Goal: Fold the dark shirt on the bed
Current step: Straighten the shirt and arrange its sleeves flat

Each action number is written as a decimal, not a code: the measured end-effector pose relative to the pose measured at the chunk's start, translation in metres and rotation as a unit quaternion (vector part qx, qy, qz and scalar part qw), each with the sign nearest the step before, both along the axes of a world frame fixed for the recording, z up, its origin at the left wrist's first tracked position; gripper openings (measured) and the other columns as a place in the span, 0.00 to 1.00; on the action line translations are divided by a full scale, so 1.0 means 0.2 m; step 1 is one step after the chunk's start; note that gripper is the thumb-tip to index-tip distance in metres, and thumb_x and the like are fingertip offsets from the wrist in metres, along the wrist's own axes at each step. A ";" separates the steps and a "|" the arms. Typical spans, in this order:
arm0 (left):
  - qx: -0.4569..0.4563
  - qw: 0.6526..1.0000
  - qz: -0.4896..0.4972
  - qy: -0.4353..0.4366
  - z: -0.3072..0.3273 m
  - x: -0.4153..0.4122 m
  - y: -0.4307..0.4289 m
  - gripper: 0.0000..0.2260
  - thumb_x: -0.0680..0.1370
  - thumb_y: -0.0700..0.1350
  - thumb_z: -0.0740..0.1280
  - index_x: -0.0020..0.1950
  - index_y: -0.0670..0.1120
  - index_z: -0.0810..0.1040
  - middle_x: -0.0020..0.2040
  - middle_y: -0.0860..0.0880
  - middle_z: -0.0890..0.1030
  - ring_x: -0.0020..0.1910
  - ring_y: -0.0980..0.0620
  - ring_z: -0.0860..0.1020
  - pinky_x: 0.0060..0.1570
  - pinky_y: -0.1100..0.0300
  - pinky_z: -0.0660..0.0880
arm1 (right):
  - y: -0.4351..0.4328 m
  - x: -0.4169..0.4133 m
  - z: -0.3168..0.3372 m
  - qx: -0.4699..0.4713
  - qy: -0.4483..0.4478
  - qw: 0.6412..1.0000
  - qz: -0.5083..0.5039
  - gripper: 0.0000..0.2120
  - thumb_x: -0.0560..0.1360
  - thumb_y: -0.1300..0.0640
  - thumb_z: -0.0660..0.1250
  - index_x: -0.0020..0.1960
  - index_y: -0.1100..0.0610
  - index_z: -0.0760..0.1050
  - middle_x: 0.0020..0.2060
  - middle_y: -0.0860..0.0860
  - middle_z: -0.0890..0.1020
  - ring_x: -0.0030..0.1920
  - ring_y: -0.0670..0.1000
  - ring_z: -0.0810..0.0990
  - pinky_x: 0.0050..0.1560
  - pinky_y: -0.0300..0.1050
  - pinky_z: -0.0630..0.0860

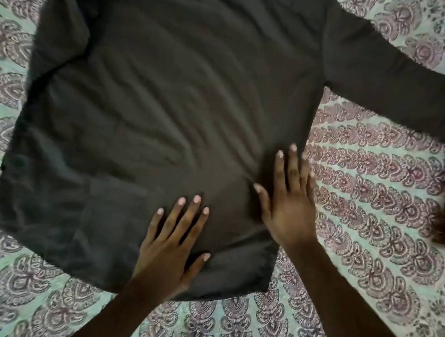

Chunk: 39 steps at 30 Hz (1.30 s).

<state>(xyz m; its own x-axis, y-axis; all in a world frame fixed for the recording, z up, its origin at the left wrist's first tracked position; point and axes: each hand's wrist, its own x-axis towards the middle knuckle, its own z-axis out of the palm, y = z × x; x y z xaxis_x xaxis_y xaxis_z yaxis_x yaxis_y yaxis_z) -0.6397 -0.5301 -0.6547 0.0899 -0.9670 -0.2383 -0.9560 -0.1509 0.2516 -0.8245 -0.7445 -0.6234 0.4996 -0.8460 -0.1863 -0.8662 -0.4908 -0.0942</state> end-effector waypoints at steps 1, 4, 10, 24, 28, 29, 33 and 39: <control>0.003 1.000 -0.006 -0.003 0.00 0.00 0.05 0.37 0.80 0.67 0.56 0.85 0.52 0.52 0.86 0.49 0.50 0.85 0.45 0.51 0.80 0.41 0.50 | -0.01 0.07 -0.02 0.007 -0.017 1.000 0.000 0.36 0.85 0.38 0.53 0.84 0.56 0.49 0.84 0.55 0.46 0.84 0.60 0.45 0.82 0.61 0.51; 0.000 1.000 -0.025 -0.002 0.01 0.04 0.11 0.37 0.80 0.67 0.56 0.85 0.53 0.52 0.86 0.50 0.51 0.85 0.45 0.51 0.79 0.42 0.51 | 0.07 0.13 -0.07 0.030 0.000 1.000 0.006 0.35 0.84 0.37 0.51 0.85 0.52 0.47 0.84 0.53 0.46 0.84 0.59 0.43 0.80 0.66 0.51; 0.000 0.999 -0.047 0.003 0.04 0.08 0.13 0.38 0.80 0.67 0.57 0.85 0.53 0.51 0.86 0.51 0.49 0.85 0.45 0.50 0.79 0.40 0.53 | 0.70 -0.25 -0.02 0.062 0.040 0.992 -0.107 0.35 0.82 0.33 0.46 0.85 0.47 0.46 0.84 0.49 0.45 0.83 0.61 0.42 0.77 0.72 0.53; -0.042 0.998 -0.045 0.014 0.04 0.05 0.45 0.31 0.83 0.64 0.55 0.84 0.55 0.56 0.86 0.54 0.52 0.84 0.49 0.53 0.77 0.43 0.55 | 0.62 0.14 -0.08 0.044 -0.033 0.993 -0.104 0.34 0.82 0.31 0.47 0.84 0.42 0.44 0.84 0.45 0.43 0.84 0.56 0.41 0.80 0.67 0.48; -0.030 0.997 -0.058 0.043 0.13 0.14 0.37 0.24 0.82 0.55 0.59 0.79 0.55 0.67 0.83 0.55 0.60 0.78 0.47 0.65 0.67 0.44 0.66 | 0.98 -0.12 -0.04 0.064 -0.011 0.985 -0.161 0.35 0.82 0.30 0.45 0.84 0.42 0.40 0.84 0.44 0.41 0.84 0.54 0.41 0.79 0.68 0.50; -0.031 0.996 -0.062 0.047 0.15 0.18 0.34 0.24 0.82 0.53 0.59 0.78 0.53 0.69 0.82 0.54 0.62 0.76 0.45 0.67 0.65 0.44 0.67 | 1.05 -0.16 -0.03 0.076 -0.007 0.982 -0.174 0.36 0.81 0.30 0.46 0.84 0.43 0.40 0.84 0.45 0.41 0.84 0.55 0.41 0.79 0.69 0.49; -0.067 0.997 -0.035 -0.005 0.16 0.37 0.20 0.27 0.79 0.55 0.60 0.78 0.48 0.68 0.82 0.49 0.62 0.76 0.42 0.67 0.66 0.42 0.68 | 1.11 -0.07 0.02 0.057 -0.020 0.962 -0.265 0.40 0.81 0.30 0.48 0.85 0.51 0.47 0.84 0.56 0.46 0.83 0.63 0.43 0.79 0.71 0.48; -0.038 0.999 -0.033 -0.013 -0.02 0.66 0.19 0.34 0.80 0.69 0.53 0.84 0.61 0.51 0.86 0.55 0.48 0.84 0.46 0.51 0.77 0.36 0.56 | 0.81 0.39 -0.02 0.019 -0.095 0.984 -0.152 0.35 0.83 0.33 0.52 0.84 0.48 0.51 0.84 0.55 0.45 0.83 0.61 0.42 0.80 0.64 0.49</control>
<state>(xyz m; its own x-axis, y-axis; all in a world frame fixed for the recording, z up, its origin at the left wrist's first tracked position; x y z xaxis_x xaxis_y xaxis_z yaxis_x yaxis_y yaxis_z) -0.5078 -0.4925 -0.6582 0.0311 -0.9864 -0.1615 -0.9697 -0.0690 0.2342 -0.7463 -0.5826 -0.6271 0.2533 -0.9560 -0.1483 -0.9374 -0.2047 -0.2816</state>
